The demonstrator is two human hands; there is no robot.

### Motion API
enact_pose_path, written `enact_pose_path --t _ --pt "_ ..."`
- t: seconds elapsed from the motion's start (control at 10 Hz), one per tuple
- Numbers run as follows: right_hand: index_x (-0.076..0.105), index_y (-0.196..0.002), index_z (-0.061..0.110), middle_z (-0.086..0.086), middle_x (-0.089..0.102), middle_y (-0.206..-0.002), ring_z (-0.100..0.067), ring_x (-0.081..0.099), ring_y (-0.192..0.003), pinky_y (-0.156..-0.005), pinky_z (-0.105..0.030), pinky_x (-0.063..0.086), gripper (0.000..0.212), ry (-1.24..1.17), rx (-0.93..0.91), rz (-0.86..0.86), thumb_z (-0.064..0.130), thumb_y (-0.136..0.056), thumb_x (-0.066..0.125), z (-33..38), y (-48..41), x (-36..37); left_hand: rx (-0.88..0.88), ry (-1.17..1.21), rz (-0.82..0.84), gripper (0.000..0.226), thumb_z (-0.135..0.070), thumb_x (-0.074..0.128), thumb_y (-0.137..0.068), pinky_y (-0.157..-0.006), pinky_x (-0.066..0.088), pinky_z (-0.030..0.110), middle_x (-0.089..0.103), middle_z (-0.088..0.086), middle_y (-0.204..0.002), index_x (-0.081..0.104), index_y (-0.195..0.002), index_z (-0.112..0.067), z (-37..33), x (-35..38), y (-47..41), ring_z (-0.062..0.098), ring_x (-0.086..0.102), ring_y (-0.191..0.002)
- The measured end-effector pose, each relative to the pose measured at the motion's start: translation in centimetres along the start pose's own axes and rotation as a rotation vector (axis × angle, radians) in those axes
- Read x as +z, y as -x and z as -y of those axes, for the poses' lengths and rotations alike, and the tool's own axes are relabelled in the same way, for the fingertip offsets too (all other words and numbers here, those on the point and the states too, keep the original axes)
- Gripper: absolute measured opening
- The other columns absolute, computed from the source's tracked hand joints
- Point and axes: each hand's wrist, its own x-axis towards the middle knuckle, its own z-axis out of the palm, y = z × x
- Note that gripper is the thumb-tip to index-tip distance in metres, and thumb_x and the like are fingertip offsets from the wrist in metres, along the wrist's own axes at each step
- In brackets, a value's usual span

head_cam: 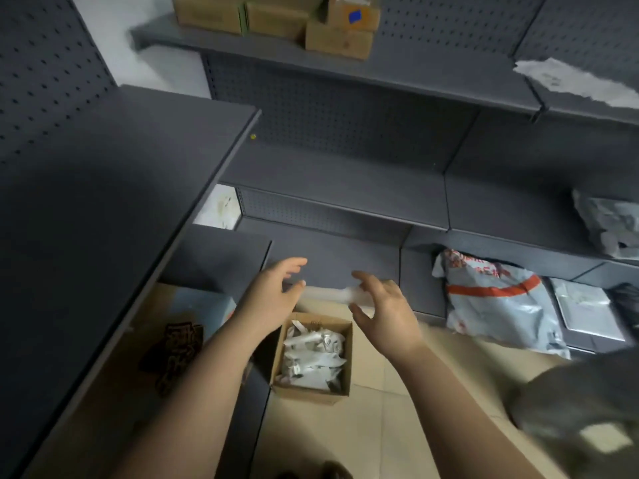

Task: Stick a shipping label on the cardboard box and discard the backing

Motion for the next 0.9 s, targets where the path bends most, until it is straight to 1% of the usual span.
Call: enact_pose_path --t 0.1,0.2,0.3,0.4,0.5,0.6,0.7,0.8,0.9 --pt "0.047 -0.132 0.026 -0.004 0.063 -0.115 -0.022 0.050 -0.116 -0.087 -0.036 0.048 0.055 -0.003 0.033 0.032 0.019 -0.082 0.068 -3.3 -1.6 3.5 -0.008 0.017 0.012 0.040 -0.017 0.060 -0.089 -0.099 0.044 0.030 0.062 -0.011 -0.121 0.056 -0.126 -0.033 3.2 2.5 -2.3 0.005 0.055 -0.113" --pt "0.051 -0.131 0.021 -0.006 0.066 -0.109 -0.026 0.053 -0.110 -0.087 -0.035 0.045 0.053 0.009 0.034 0.084 0.019 -0.081 0.069 -6.7 -2.6 7.3 0.008 0.013 0.042 0.042 -0.014 0.061 -0.088 -0.097 0.042 0.021 0.061 -0.014 -0.121 0.055 -0.127 -0.031 6.7 4.7 -4.0 -0.004 0.053 -0.114" --pt "0.053 -0.129 0.019 -0.010 0.065 -0.102 -0.031 0.057 -0.103 -0.087 -0.037 0.046 0.053 0.066 0.022 0.138 0.019 -0.079 0.070 -9.8 -3.0 11.4 -0.013 -0.013 0.053 0.046 -0.010 0.062 -0.086 -0.094 0.039 0.017 0.061 -0.013 -0.124 0.055 -0.128 -0.029 10.6 6.9 -5.3 0.001 0.052 -0.115" --pt "0.053 -0.129 0.018 -0.010 0.066 -0.102 -0.032 0.058 -0.103 -0.087 -0.039 0.047 0.054 0.063 0.041 0.179 0.018 -0.078 0.069 -12.6 -3.1 16.0 -0.048 -0.004 0.034 0.049 -0.004 0.063 -0.084 -0.096 0.040 0.020 0.060 -0.013 -0.121 0.056 -0.126 -0.028 14.5 9.3 -6.2 0.003 0.053 -0.114" --pt "0.052 -0.130 0.018 -0.011 0.066 -0.110 -0.033 0.057 -0.108 -0.090 -0.040 0.047 0.052 0.089 0.050 0.229 0.020 -0.080 0.067 -15.2 -2.4 20.7 -0.052 0.016 0.008 0.051 -0.003 0.062 -0.084 -0.098 0.042 0.027 0.058 -0.019 -0.116 0.052 -0.124 -0.032 18.3 11.3 -6.4 0.004 0.054 -0.114" --pt "0.051 -0.132 0.020 -0.013 0.063 -0.120 -0.034 0.054 -0.114 -0.096 -0.040 0.043 0.051 0.121 0.111 0.283 0.022 -0.084 0.065 -17.1 -1.5 24.9 -0.070 0.025 0.015 0.050 -0.007 0.062 -0.085 -0.098 0.043 0.030 0.052 -0.032 -0.114 0.049 -0.123 -0.037 21.8 13.0 -6.9 -0.004 0.052 -0.113" --pt "0.043 -0.138 0.020 -0.014 0.058 -0.131 -0.036 0.048 -0.123 -0.104 -0.043 0.037 0.055 0.174 0.120 0.350 0.022 -0.086 0.062 -18.8 -1.3 28.2 -0.094 0.038 0.030 0.050 -0.011 0.063 -0.086 -0.098 0.044 0.029 0.051 -0.034 -0.116 0.049 -0.127 -0.037 24.7 14.6 -7.7 -0.002 0.052 -0.116" --pt "0.021 -0.148 0.023 -0.008 0.039 -0.150 -0.029 0.022 -0.142 -0.116 -0.043 0.015 0.063 0.240 0.128 0.472 0.029 -0.093 0.053 -20.5 -1.2 30.7 -0.125 0.051 0.021 0.049 -0.008 0.063 -0.087 -0.096 0.041 0.019 0.057 -0.023 -0.120 0.052 -0.129 -0.030 26.7 16.4 -8.1 0.001 0.052 -0.118" --pt "0.014 -0.149 0.026 -0.003 0.032 -0.154 -0.027 0.016 -0.144 -0.118 -0.044 0.011 0.070 0.263 0.120 0.473 0.034 -0.092 0.053 -22.2 -1.5 32.1 -0.147 0.072 0.032 0.049 -0.004 0.062 -0.085 -0.094 0.040 0.014 0.058 -0.016 -0.122 0.054 -0.126 -0.029 27.6 18.3 -8.3 -0.003 0.052 -0.115"
